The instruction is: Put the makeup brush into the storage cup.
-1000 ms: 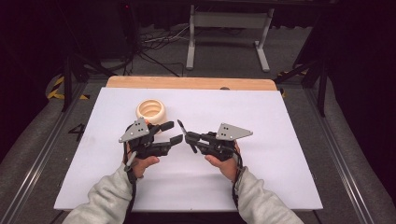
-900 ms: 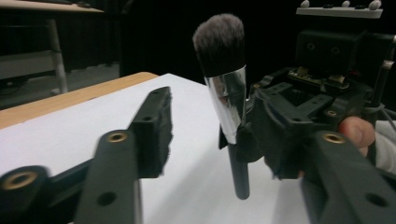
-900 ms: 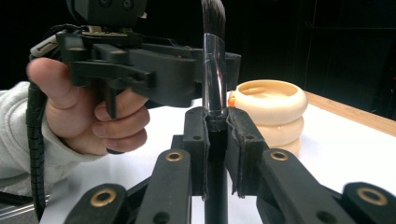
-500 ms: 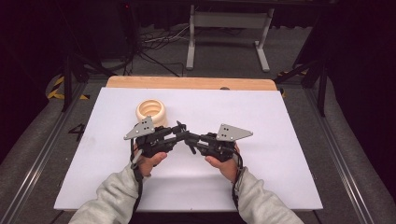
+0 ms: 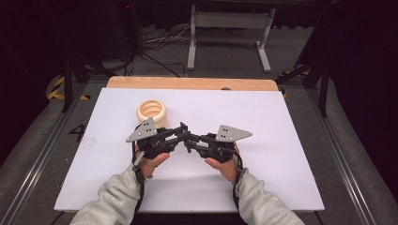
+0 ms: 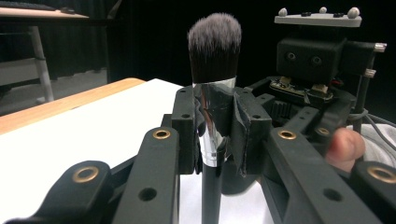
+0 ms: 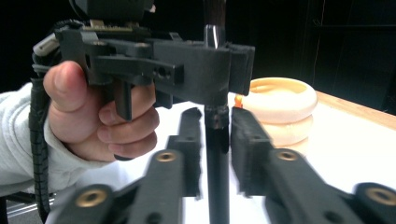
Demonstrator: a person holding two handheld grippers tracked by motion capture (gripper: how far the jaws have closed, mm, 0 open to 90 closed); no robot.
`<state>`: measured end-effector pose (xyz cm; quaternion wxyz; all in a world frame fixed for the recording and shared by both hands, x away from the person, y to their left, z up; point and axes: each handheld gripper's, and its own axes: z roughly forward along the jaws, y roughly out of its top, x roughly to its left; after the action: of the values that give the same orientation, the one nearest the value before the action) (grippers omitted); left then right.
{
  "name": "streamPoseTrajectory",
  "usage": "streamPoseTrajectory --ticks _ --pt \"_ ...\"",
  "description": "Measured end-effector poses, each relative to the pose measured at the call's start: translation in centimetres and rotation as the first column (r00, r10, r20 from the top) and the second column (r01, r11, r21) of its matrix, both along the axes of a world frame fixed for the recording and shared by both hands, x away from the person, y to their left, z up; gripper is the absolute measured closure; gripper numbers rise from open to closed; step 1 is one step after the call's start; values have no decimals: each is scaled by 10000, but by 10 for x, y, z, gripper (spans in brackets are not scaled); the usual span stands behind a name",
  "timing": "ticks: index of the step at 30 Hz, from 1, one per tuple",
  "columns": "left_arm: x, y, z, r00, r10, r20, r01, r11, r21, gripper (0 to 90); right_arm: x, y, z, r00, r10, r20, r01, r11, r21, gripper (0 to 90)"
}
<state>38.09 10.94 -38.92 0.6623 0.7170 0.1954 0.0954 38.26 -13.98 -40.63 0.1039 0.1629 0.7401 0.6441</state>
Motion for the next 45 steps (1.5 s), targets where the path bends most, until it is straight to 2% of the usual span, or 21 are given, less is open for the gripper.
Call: streamPoseTrajectory --ticks 12,14,18,25,27,29,30,31,33,35,36,37,38,40,44,45 --pt "1 6 3 9988 371 321 -382 9987 340 736 -2 -1 -1 9994 -252 241 265 9981 -549 575" --pt "1 7 4 9983 412 409 -428 9982 411 736 -3 -2 -2 9985 -394 377 423 9961 -775 518" --pt "2 8 4 9974 524 494 -549 9972 505 736 -4 -3 -1 9971 -487 578 544 9934 -1011 489" --pt "2 14 6 9951 631 768 -680 9957 635 737 -7 -11 2 9892 -1034 1041 1197 9792 -1640 337" --pt "2 14 6 9947 629 818 -684 9955 660 738 -8 -13 3 9873 -1135 1115 1311 9775 -1651 310" --pt "3 15 6 9948 638 788 -695 9950 723 738 -10 -18 5 9794 -1534 1314 1751 9691 -1739 229" --pt "3 15 6 9948 638 788 -695 9950 723 738 -10 -18 5 9794 -1534 1314 1751 9691 -1739 229" --pt "3 16 6 9941 666 856 -726 9950 691 738 -11 -22 5 9732 -1792 1440 2044 9613 -1848 195" --pt "3 16 6 9936 696 888 -760 9945 719 738 -11 -26 5 9671 -2021 1546 2301 9541 -1916 170" --pt "4 17 7 9934 705 902 -769 9946 698 738 -11 -28 6 9647 -2126 1556 2408 9512 -1931 164" --pt "3 18 7 9938 713 852 -775 9944 713 738 -12 -33 6 9517 -2527 1743 2839 9405 -1867 124" --pt "4 19 7 9935 728 873 -792 9942 733 738 -12 -35 7 9480 -2615 1811 2946 9366 -1895 114" --pt "4 19 7 9935 728 873 -792 9942 733 738 -12 -35 7 9480 -2615 1811 2946 9366 -1895 114" --pt "5 21 7 9933 753 879 -818 9940 726 738 -13 -41 8 9348 -2911 2034 3307 9223 -1999 89" --pt "5 22 7 9930 770 893 -837 9938 738 738 -14 -47 9 9301 -3010 2104 3431 9167 -2050 59" --pt "5 23 7 9925 816 916 -884 9934 731 738 -15 -53 9 9238 -3118 2221 3562 9127 -2004 46"
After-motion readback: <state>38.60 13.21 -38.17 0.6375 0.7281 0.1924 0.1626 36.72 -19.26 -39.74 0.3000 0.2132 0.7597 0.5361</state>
